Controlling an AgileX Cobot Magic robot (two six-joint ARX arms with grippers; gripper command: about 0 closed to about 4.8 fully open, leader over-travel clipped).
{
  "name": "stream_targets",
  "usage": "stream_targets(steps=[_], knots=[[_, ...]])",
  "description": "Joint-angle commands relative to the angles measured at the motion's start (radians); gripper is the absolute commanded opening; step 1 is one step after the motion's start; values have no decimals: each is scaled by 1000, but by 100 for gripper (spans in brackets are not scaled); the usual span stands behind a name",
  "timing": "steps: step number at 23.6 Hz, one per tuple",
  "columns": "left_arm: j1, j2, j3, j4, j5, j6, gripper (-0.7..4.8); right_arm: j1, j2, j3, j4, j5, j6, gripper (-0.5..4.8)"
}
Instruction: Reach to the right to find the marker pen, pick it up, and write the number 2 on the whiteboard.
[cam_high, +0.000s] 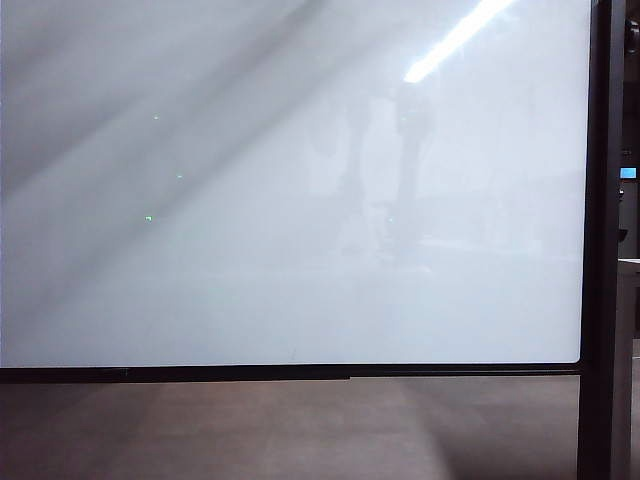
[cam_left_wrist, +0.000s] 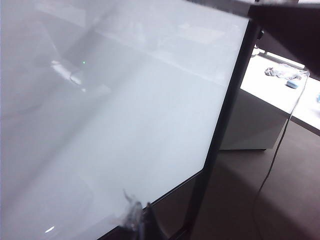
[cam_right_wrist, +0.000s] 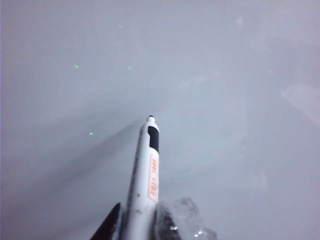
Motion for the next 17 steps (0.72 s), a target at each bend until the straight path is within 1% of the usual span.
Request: stream_targets(steps=[1,17], knots=[[2,0,3,10,3,5,-5,2,-2,2,-10,29,-10,16],[2,0,3,9,3,5,-5,2,3,2,-22,19,-10,18]])
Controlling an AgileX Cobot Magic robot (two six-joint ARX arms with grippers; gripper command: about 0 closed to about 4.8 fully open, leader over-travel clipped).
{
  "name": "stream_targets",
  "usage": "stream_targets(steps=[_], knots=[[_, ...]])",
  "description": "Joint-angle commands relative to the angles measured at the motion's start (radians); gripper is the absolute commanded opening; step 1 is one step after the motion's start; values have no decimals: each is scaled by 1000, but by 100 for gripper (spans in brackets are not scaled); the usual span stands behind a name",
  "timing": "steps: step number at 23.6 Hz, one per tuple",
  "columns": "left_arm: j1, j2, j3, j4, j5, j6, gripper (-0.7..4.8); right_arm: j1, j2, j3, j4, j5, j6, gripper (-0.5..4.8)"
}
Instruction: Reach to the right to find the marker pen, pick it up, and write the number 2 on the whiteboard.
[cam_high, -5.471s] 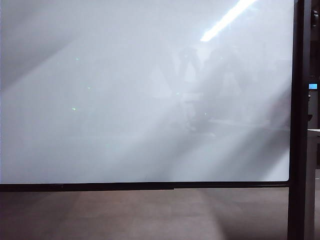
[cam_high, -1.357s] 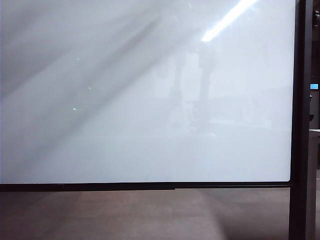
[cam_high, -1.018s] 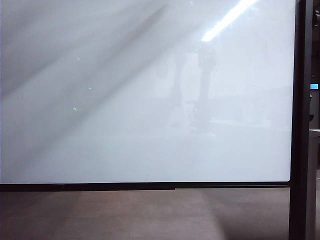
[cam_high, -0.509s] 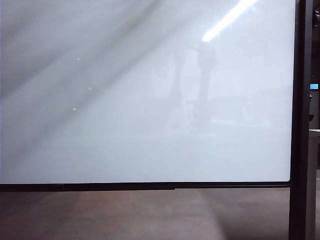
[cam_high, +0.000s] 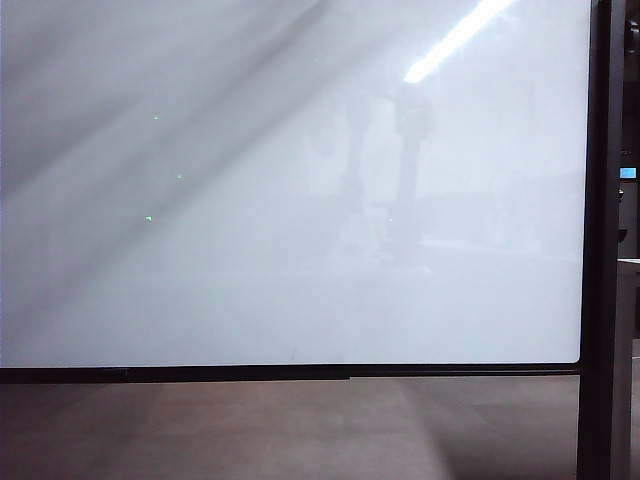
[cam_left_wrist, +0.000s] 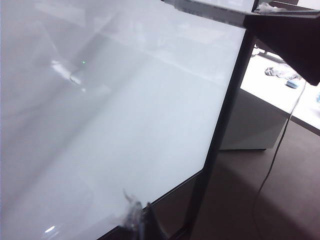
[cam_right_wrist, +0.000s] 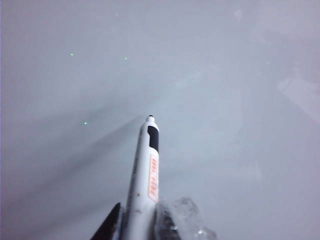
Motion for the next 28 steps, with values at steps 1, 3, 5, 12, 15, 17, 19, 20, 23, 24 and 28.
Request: stream_targets(steps=[1,3,5,12,15,17,19,20,23,24,28], knots=[[2,0,3,10,3,5,-5,2,-4,2,-1,-1,-3,18],[2,0,3,10,3,5,-5,2,-3,2,-8,-1,-3,18],[2,-1,3,10,3,5,-5,2,-4,2,-14,0,-3,18],[2,-1,3,10,3,5,-5,2,-3,2,-31,10,-2,18],[2,-1,3,10,3,5,-5,2,-2,2,-31,76,-2,18],[2,-1,3,10,3,5,-5,2,-2,2,-32,122,-2,18],[2,0,3,10,3,5,-5,2,-2,2,-32,147,-2,18],[2,0,3,10,4,5,-5,2,-2,2,-33,146,-2,18],[2,-1,3,10,4,5,-5,2,1,2,-34,145,-3,18],[2,-1,3,10,4,5,-5,5,3,2,-35,137,-3,18],[2,-1,3,10,4,5,-5,8,18,0,-39,134,-2,18]])
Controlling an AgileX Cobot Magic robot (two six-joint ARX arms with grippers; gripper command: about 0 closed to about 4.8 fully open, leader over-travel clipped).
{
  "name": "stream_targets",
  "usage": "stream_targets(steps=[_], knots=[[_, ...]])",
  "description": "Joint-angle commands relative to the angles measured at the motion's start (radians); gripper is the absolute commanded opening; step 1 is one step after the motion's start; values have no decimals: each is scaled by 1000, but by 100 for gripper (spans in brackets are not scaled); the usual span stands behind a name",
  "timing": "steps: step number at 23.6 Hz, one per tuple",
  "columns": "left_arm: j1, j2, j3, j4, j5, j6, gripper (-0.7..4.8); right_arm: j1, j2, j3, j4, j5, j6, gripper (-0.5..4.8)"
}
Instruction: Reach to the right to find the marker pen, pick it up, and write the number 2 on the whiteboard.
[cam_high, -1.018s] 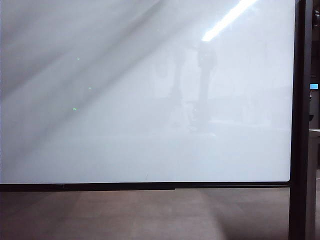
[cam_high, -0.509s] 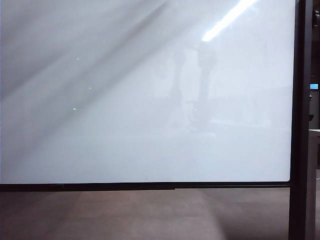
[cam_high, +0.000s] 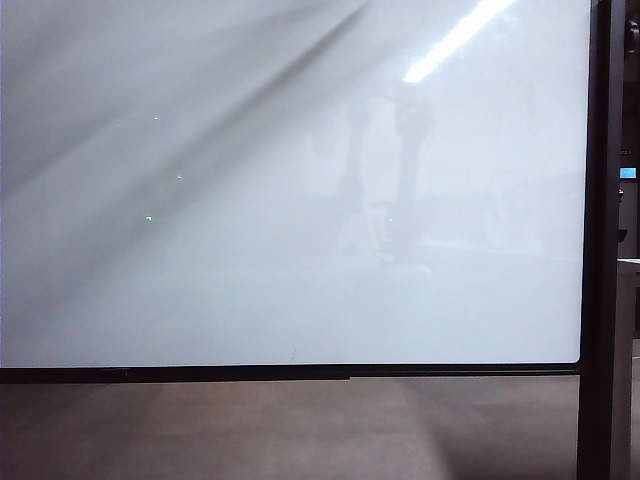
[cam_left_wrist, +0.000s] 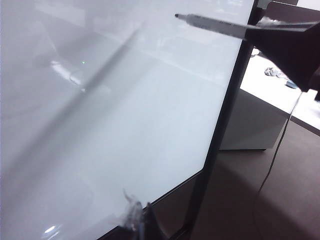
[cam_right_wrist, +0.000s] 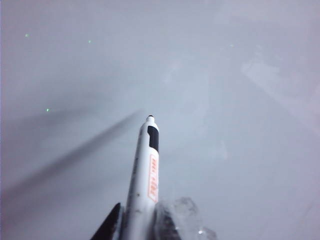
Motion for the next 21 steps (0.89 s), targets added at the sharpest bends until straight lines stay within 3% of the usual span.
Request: stream_targets(steps=[1,21], knots=[[2,-1,3,10,5,5,-5,2,13,0,9,-2,-2,18],[2,-1,3,10,8,5,-5,-28,82,0,103,-5,-38,18]])
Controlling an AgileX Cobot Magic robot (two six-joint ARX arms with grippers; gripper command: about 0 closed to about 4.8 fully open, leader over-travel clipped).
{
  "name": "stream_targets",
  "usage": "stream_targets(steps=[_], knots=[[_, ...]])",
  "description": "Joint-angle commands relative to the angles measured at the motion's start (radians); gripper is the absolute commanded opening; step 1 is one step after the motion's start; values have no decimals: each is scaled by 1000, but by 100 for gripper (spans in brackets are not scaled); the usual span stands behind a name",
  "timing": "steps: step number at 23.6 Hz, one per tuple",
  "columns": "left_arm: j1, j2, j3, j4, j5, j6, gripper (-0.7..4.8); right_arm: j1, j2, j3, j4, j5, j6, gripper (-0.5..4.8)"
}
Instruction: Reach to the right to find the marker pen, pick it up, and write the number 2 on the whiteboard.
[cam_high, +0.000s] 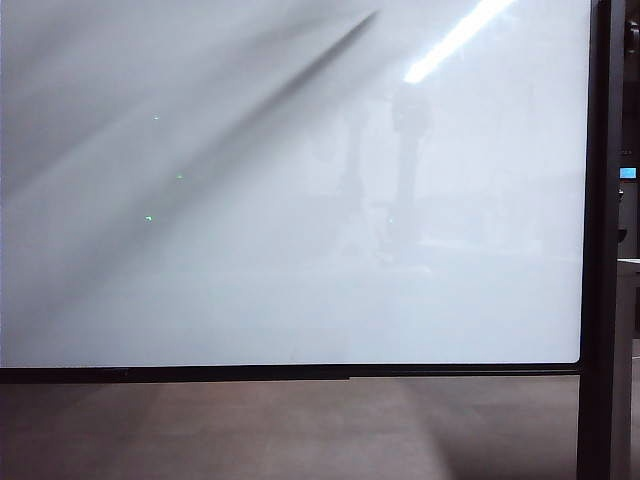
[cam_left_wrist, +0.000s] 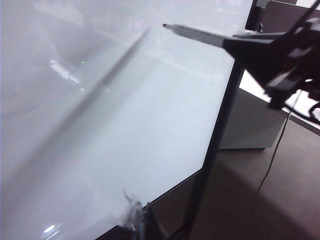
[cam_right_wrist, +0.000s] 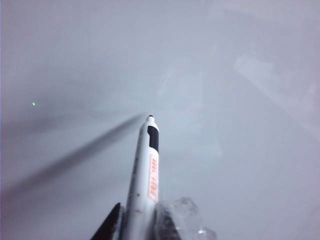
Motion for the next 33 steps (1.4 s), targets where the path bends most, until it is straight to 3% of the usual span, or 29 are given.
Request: stream_targets(steps=[1,10,26,33], knots=[[2,-1,3,11,5,5,-5,2,10,2,42,-5,-13,18],[2,-1,3,11,4,5,-5,3,12,2,88,-7,-35,18],[2,-1,3,10,5,5,-5,-50,14,0,88,-133,-32,18],[2,-1,3,9,21,5,-5,-58,15,0,87,-140,-34,18]])
